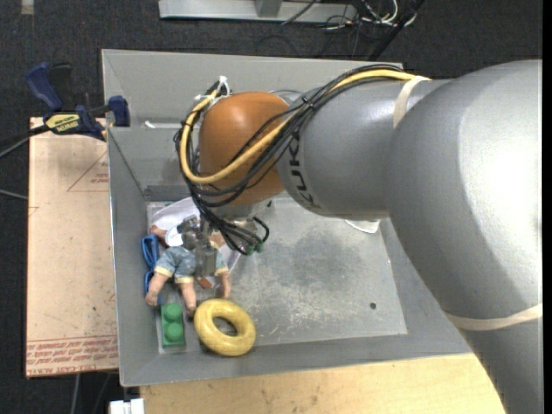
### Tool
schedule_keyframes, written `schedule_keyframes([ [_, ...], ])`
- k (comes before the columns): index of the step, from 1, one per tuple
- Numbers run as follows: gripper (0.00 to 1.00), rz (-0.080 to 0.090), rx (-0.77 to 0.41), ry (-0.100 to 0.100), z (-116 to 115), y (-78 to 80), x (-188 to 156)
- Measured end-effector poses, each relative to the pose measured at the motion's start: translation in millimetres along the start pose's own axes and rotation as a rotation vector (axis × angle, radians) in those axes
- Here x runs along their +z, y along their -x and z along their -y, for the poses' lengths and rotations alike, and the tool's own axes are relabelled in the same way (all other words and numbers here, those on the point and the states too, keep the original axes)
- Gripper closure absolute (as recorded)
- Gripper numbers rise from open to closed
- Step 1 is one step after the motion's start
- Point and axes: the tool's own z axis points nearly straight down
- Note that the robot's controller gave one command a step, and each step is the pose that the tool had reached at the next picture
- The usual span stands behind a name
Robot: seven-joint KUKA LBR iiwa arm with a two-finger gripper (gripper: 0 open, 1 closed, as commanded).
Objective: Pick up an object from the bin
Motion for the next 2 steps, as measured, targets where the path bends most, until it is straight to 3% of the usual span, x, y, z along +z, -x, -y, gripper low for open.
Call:
schedule_keyframes([
  [1,1.0,0.0,0.0,0.0,0.0,0.0,0.0],
  [2,1.0,0.008,0.015,0.0,-1.6,-4.2,-164.2],
])
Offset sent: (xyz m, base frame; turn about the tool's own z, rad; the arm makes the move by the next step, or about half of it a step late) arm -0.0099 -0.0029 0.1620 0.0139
